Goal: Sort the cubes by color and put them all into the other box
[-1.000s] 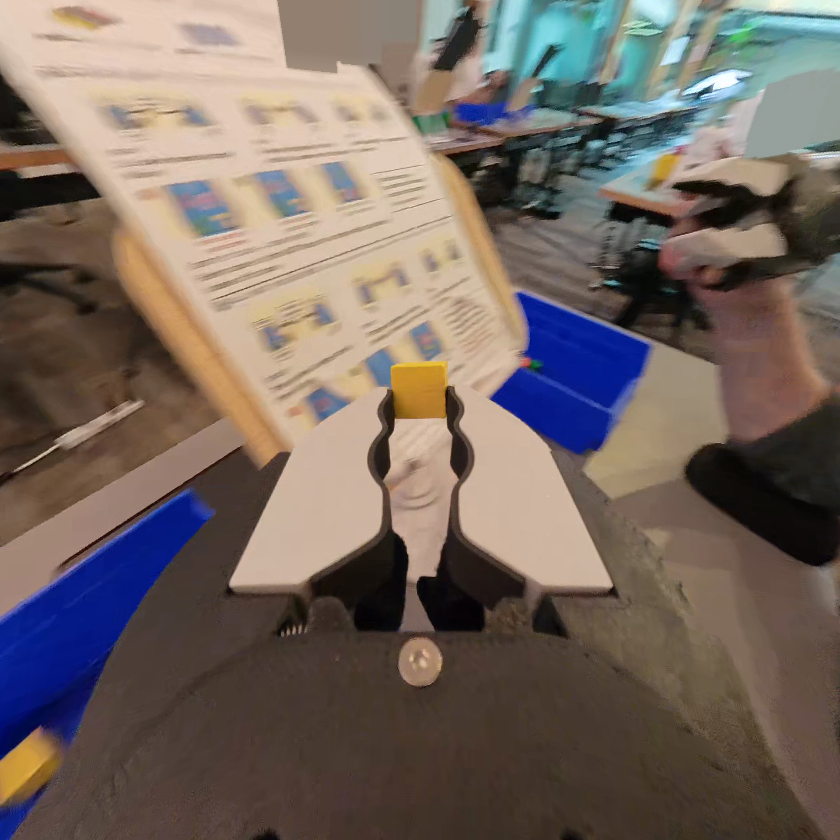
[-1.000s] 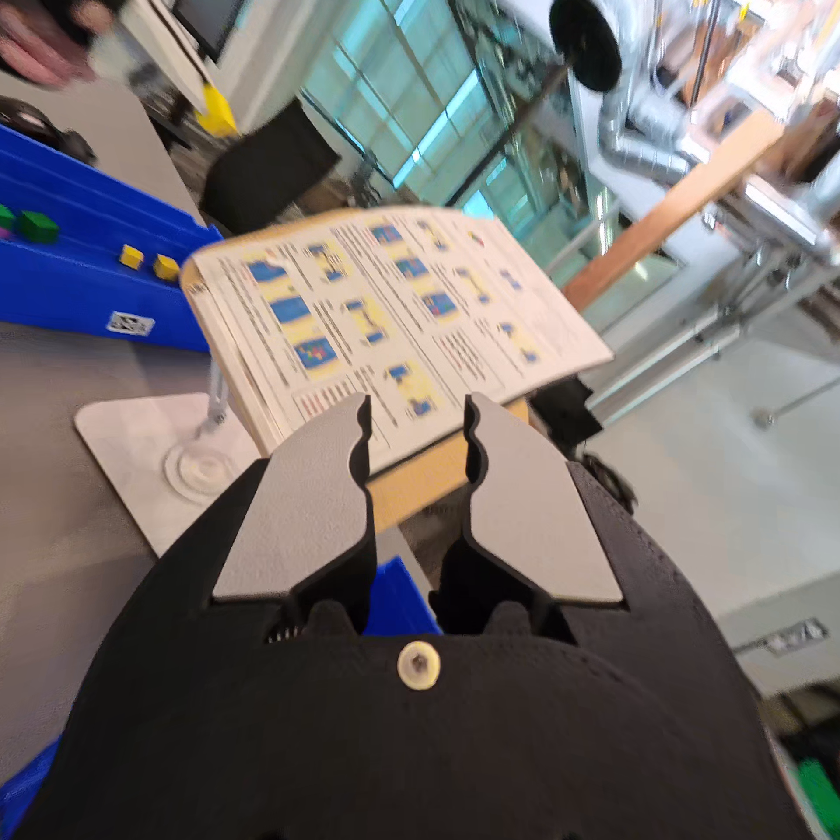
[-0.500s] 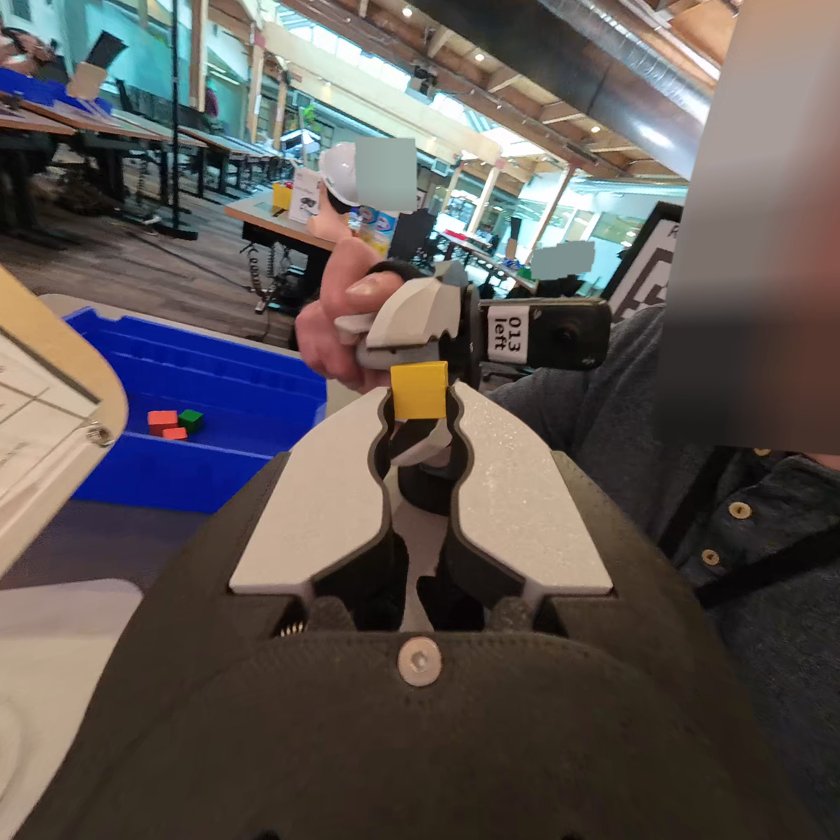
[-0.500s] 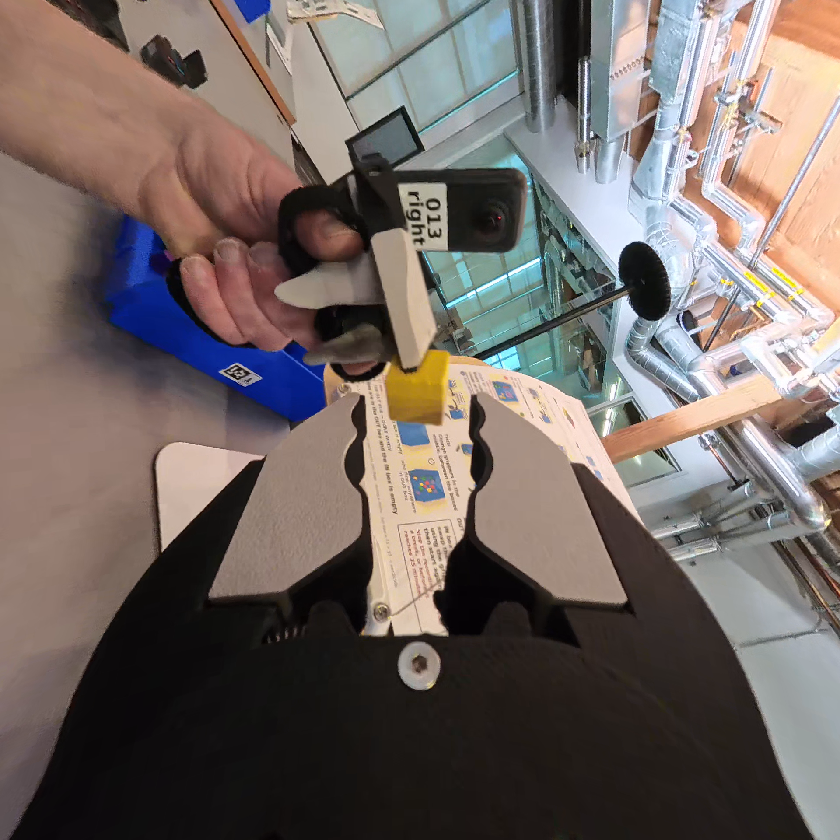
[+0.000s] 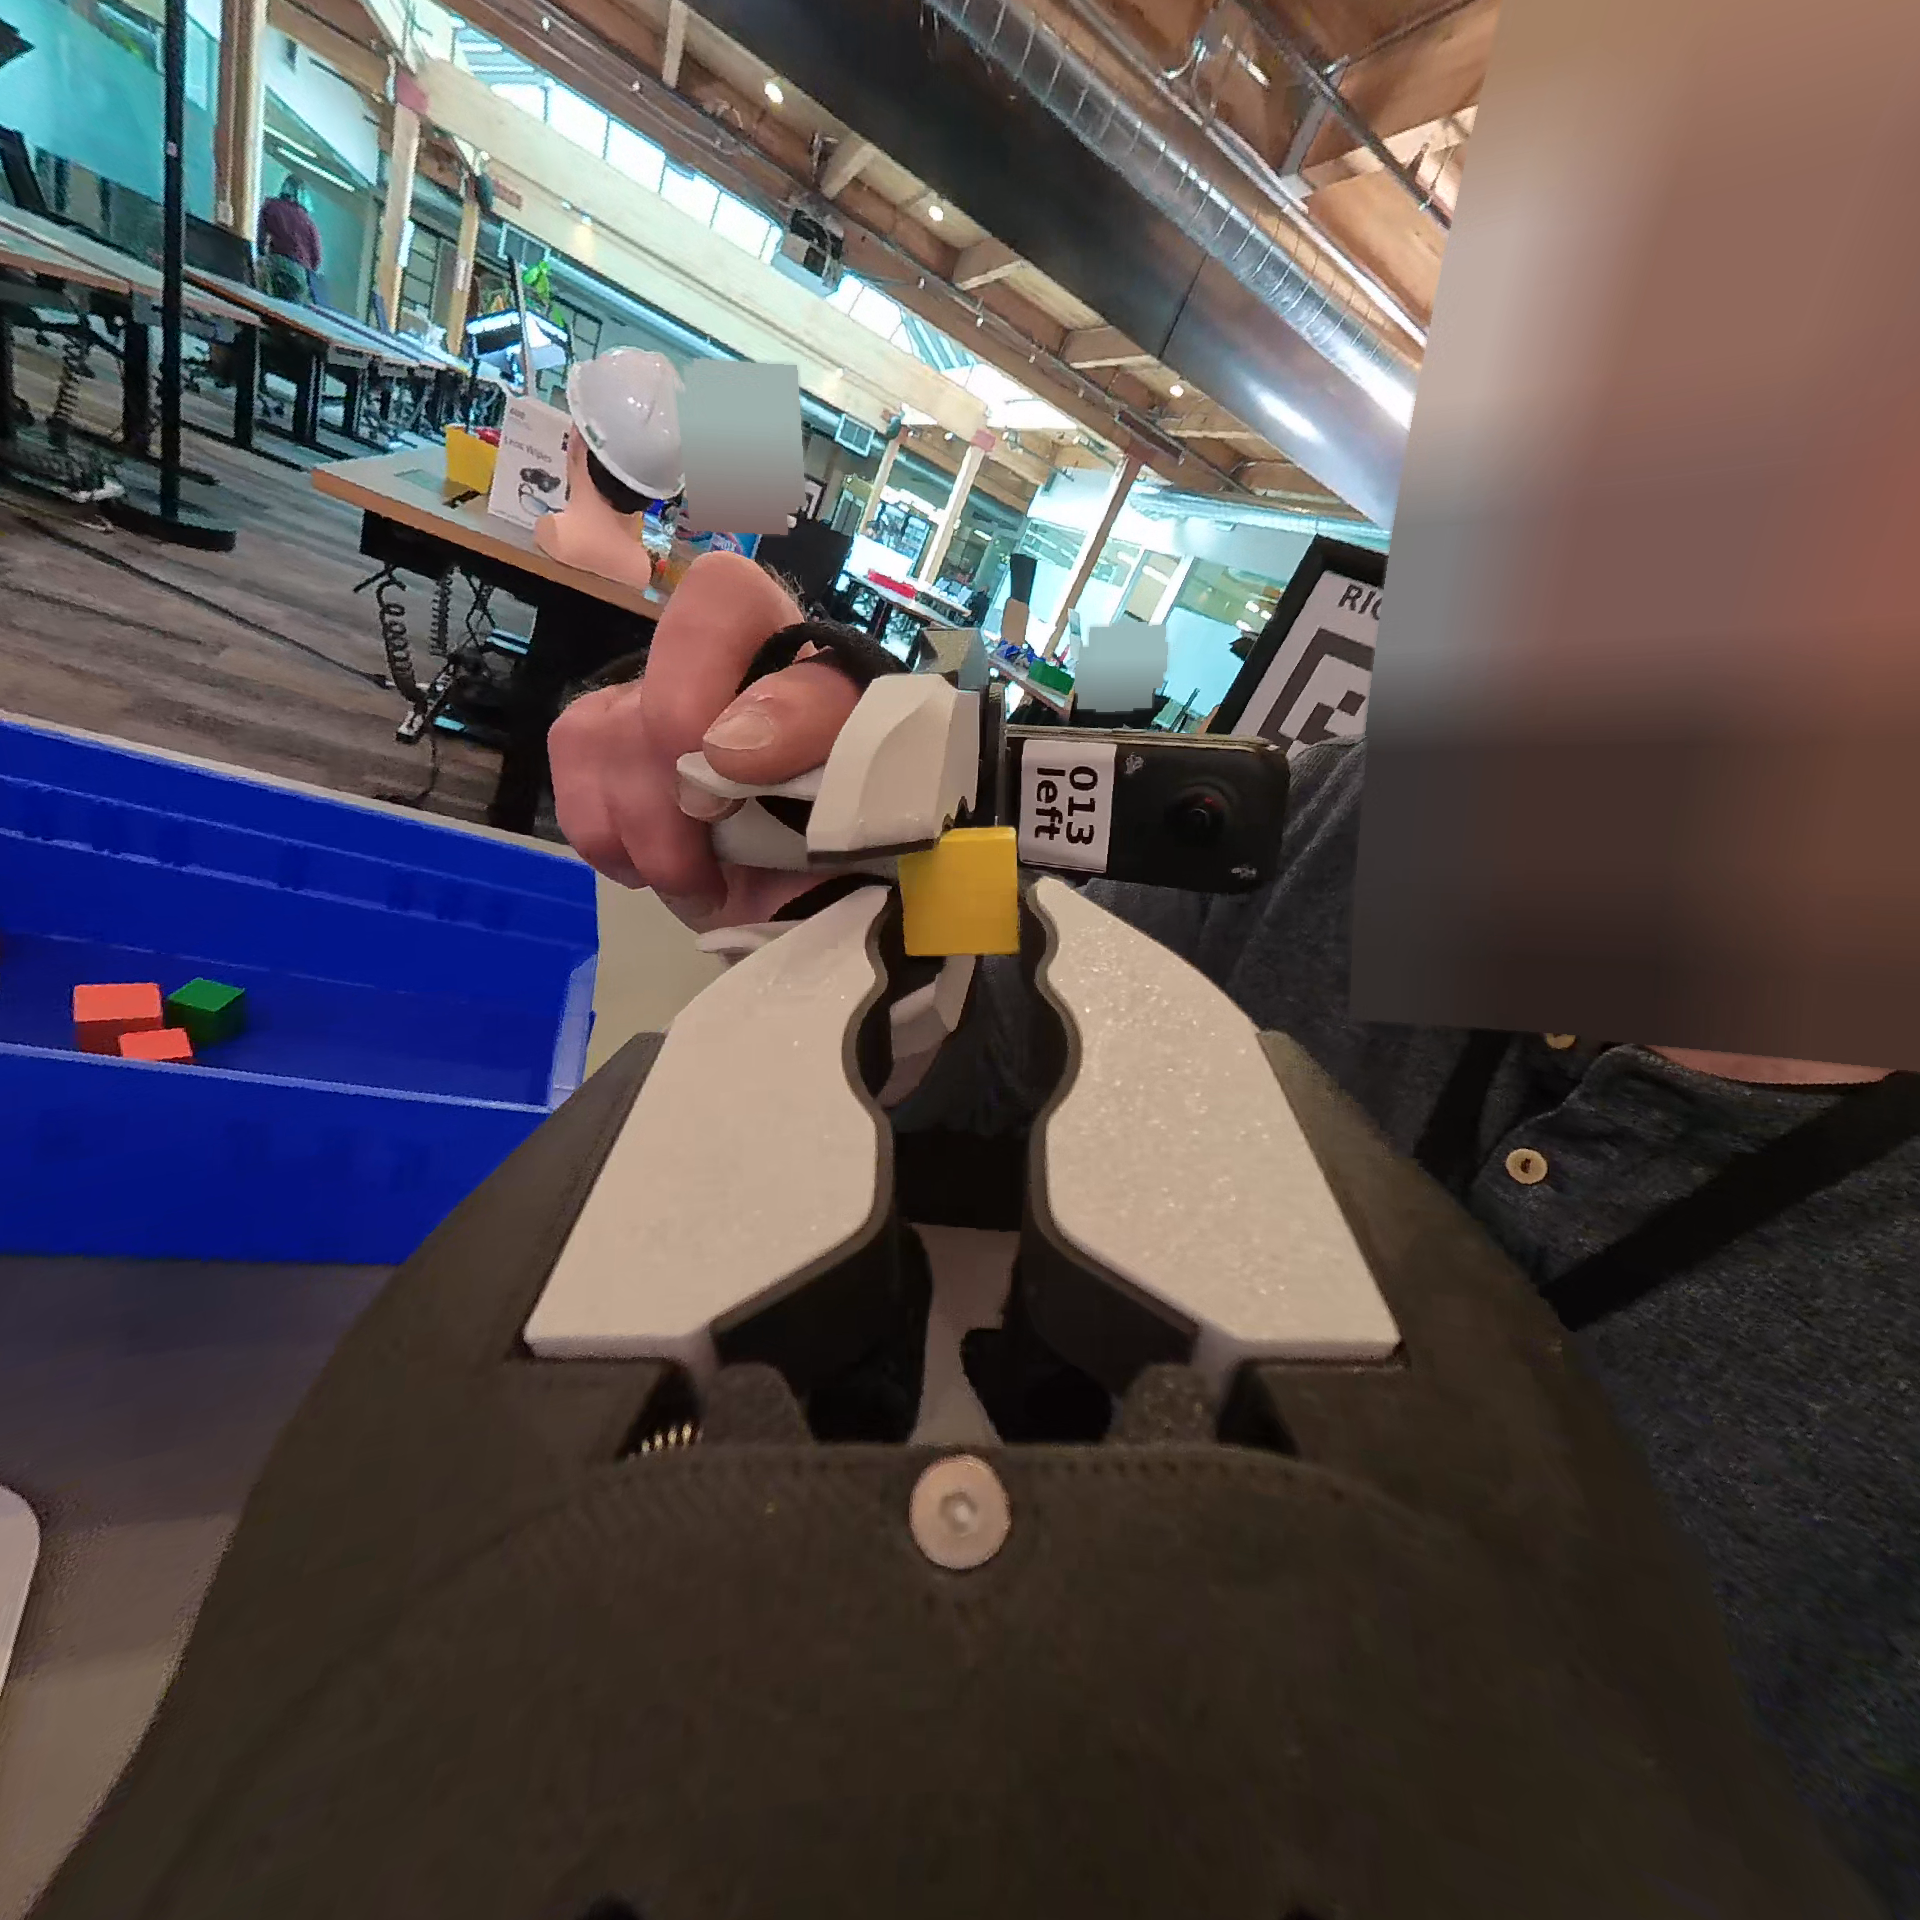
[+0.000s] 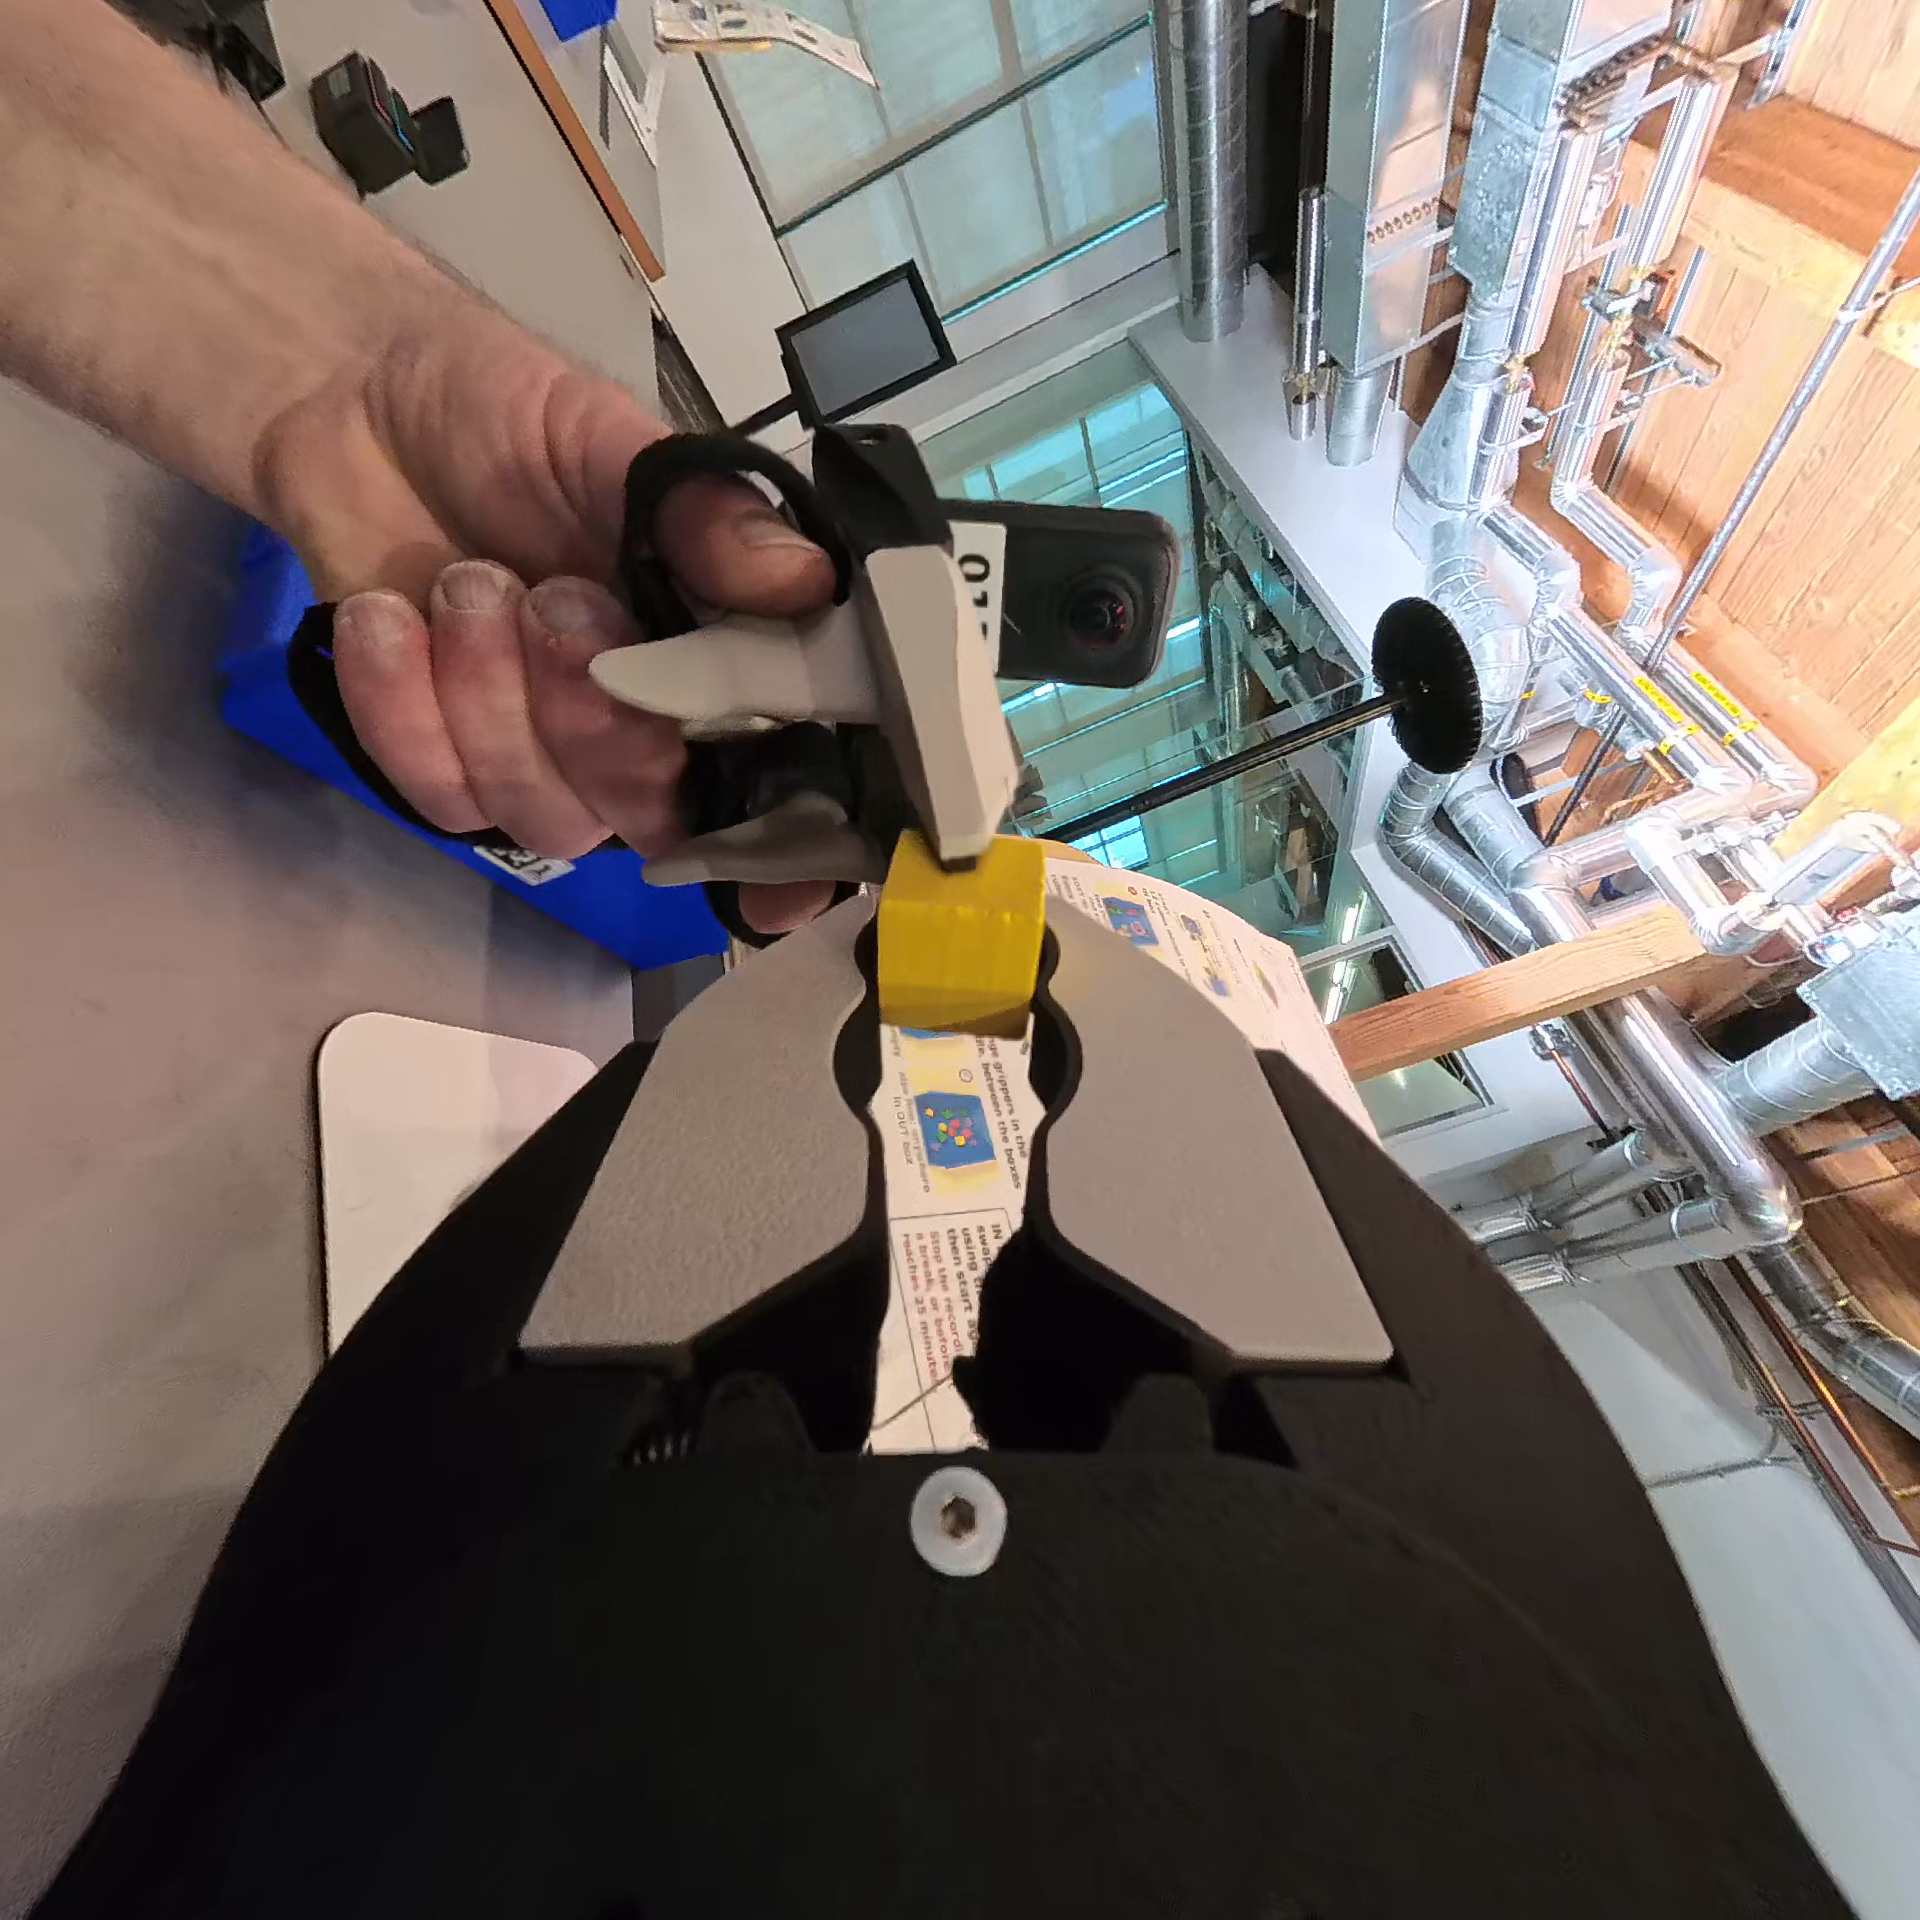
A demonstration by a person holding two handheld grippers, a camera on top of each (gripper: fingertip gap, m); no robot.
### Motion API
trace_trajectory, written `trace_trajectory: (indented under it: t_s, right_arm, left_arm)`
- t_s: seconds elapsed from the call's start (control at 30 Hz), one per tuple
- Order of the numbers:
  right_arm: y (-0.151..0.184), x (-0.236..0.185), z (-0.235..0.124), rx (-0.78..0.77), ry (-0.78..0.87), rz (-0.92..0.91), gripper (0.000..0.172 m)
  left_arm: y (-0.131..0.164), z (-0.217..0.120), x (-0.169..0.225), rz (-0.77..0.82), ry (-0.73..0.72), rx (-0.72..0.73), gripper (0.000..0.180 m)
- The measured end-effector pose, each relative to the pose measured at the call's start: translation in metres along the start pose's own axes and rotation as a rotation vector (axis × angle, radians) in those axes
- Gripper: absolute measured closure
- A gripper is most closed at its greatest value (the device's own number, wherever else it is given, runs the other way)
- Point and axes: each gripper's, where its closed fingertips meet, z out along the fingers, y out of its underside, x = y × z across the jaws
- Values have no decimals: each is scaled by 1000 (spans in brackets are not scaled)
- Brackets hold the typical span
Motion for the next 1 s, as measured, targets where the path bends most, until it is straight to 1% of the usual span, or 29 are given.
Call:
trace_trajectory:
  t_s: [0.07, 0.13, 0.17, 0.2, 0.27, 0.33, 0.4, 0.47, 0.53, 0.6, 0.67, 0.73, 0.83, 0.93, 0.97, 1.0]
  right_arm:
    - [-2, 6, -4, 8, 13, 16, 147]
    - [3, 20, -10, -12, 52, 8, 147]
    - [12, 29, -15, -51, 75, 9, 148]
    - [25, 40, -19, -101, 94, 21, 148]
    - [60, 61, -32, -205, 134, 78, 148]
    - [103, 79, -49, -327, 173, 166, 148]
    - [156, 82, -66, -492, 160, 269, 148]
    - [212, 67, -85, -686, 86, 389, 146]
    - [258, 49, -102, -823, 39, 467, 146]
    - [292, 16, -113, -920, -64, 621, 146]
    - [315, -9, -119, -982, -118, 718, 147]
    - [326, -36, -123, -1046, -215, 779, 146]
    - [338, -64, -129, -1127, -297, 831, 146]
    - [348, -74, -133, -1182, -305, 844, 145]
    - [349, -76, -134, -1191, -307, 861, 143]
    - [352, -76, -134, -1198, -295, 873, 133]
  left_arm:
    - [-8, -6, 3, 8, 4, 33, 156]
    - [-17, -16, 2, 50, -38, 48, 155]
    - [-22, -22, 3, 83, -65, 48, 162]
    - [-26, -29, 4, 126, -102, 44, 170]
    - [-37, -46, 1, 212, -202, 40, 180]
    - [-48, -65, -4, 298, -319, 37, 180]
    - [-57, -85, -9, 352, -433, 21, 180]
    - [-66, -108, -16, 413, -561, 12, 180]
    - [-75, -126, -17, 448, -646, 25, 180]
    - [-82, -136, -11, 453, -650, 57, 180]
    - [-85, -144, -9, 464, -666, 67, 180]
    - [-84, -151, -13, 456, -686, 49, 180]
    - [-84, -157, -17, 457, -710, 46, 180]
    - [-81, -169, -29, 458, -790, 0, 180]
    - [-80, -176, -34, 453, -836, -14, 179]
    - [-80, -185, -39, 445, -884, -23, 175]
